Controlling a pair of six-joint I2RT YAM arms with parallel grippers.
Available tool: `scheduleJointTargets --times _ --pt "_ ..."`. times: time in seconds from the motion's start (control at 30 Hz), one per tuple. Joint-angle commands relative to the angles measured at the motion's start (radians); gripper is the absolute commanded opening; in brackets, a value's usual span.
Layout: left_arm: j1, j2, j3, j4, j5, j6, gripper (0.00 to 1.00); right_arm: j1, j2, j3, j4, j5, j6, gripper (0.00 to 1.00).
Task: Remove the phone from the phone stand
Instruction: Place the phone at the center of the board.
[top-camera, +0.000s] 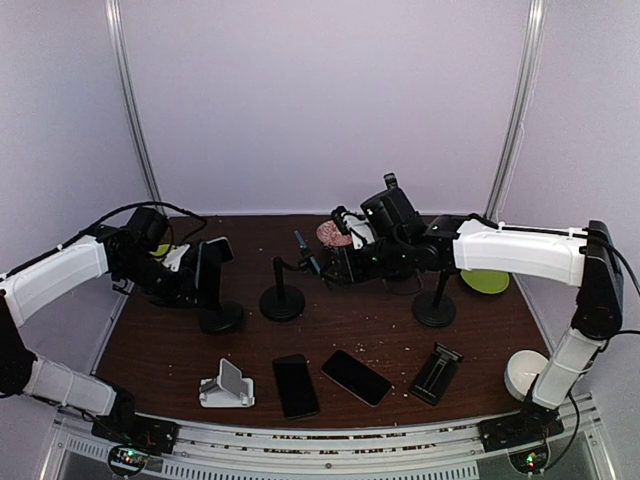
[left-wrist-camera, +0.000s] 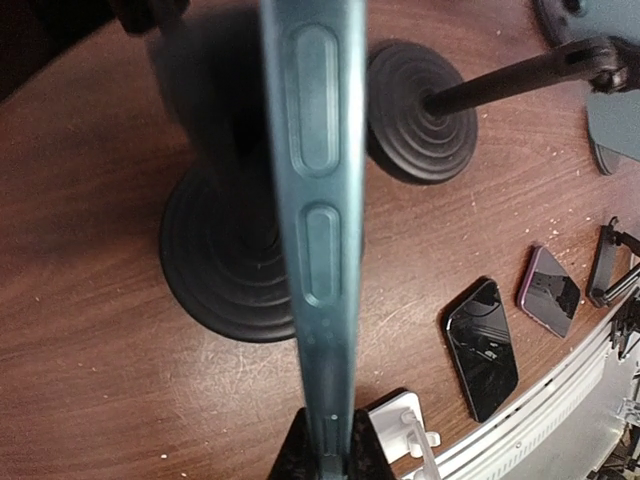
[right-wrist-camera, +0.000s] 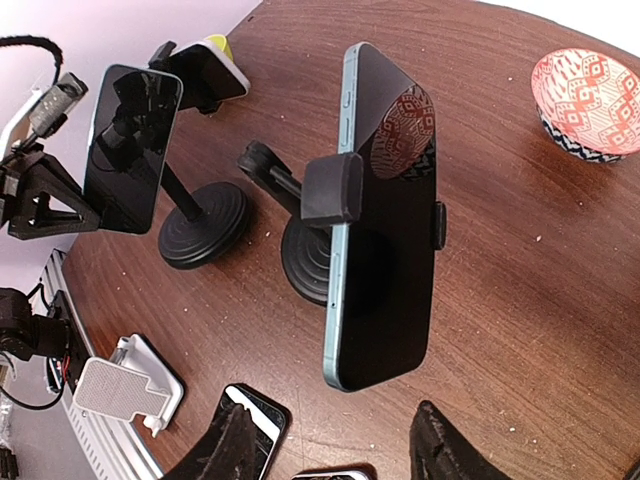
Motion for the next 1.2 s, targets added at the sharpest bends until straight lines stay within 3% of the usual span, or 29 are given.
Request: scheduleJointTargets --times 0.0,0.63,0.93,1.17 --pt "0.010 0.011 -0.020 0.106 0.030 -0.021 0.00 -0.008 0.017 0.025 0.014 -0.013 -0.013 0.54" --pt "0.003 -0.027 -0.104 0.137 0.117 -0.012 0.00 -0.010 0.007 0.007 0.032 -0.036 0.000 0.54" --pt "-0.081 -0.023 -0.089 0.137 0.071 -0.008 0.00 -0.010 0.019 0.025 0.030 -0.055 0.004 0.54" --pt "-0.120 0.004 -0.088 0.170 0.127 -0.026 0.00 -0.009 0.003 0.009 0.028 -0.050 0.003 0.54"
